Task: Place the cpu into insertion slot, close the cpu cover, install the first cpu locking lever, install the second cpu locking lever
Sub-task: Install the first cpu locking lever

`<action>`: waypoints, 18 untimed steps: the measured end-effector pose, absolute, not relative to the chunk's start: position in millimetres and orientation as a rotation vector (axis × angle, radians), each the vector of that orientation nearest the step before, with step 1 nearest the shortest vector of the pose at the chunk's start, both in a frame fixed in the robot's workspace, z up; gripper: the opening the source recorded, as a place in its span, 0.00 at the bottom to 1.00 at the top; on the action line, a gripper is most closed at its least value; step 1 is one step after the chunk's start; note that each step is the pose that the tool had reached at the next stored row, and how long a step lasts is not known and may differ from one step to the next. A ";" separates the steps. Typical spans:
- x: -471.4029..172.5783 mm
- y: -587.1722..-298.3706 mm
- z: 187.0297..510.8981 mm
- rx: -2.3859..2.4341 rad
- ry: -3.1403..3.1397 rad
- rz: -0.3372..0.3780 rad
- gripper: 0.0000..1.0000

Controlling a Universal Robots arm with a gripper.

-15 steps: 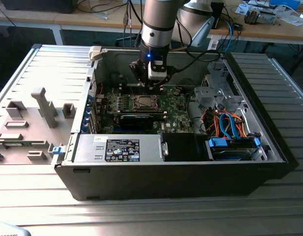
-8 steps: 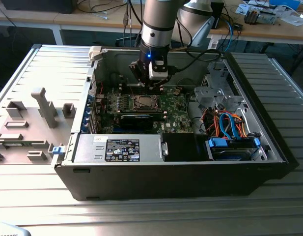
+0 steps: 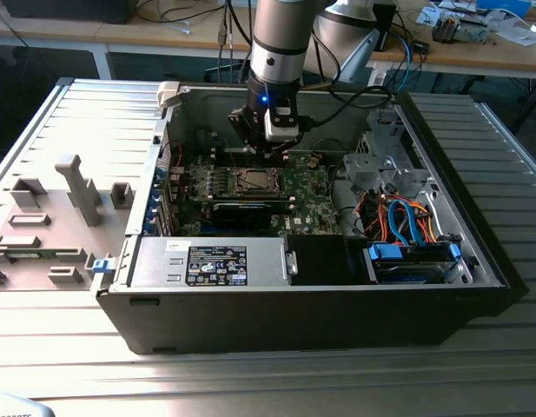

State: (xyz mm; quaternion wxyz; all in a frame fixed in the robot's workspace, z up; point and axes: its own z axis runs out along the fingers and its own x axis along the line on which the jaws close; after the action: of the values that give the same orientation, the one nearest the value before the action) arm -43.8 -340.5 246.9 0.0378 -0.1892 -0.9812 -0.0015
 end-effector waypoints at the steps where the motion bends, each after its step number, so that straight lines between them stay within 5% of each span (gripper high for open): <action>1: -43.8 -340.4 246.9 -0.577 -3.011 -0.005 0.11; 18: -43.8 -340.4 246.9 -0.511 -3.023 -0.004 0.11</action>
State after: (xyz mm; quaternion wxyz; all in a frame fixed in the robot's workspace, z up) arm -43.8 -340.4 246.9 0.0380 -0.1664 -0.9853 -0.0014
